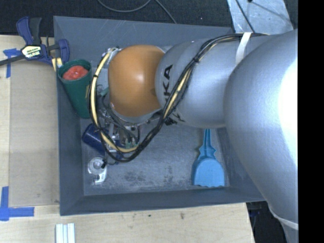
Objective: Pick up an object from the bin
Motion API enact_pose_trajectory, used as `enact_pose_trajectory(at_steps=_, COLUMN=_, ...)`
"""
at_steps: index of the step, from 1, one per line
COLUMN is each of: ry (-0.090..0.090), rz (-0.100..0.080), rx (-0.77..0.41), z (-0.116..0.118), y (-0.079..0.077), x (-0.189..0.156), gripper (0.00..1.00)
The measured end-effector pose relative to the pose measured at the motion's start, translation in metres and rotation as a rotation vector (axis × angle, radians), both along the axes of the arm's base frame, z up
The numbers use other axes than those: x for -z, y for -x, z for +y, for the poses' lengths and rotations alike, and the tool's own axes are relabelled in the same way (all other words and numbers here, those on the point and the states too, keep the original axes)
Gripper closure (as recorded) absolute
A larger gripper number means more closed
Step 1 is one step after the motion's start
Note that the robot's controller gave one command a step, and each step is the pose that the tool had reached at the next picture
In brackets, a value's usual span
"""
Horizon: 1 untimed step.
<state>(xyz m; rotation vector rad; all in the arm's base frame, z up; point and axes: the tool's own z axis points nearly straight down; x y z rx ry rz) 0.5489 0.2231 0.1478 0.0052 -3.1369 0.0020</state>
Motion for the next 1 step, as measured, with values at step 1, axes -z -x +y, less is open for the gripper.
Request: enact_pose_trajectory(at_steps=1, ry=-0.002, rz=-0.006, rx=0.003, z=-0.0008, y=-0.0015, x=-0.0048, gripper=0.0)
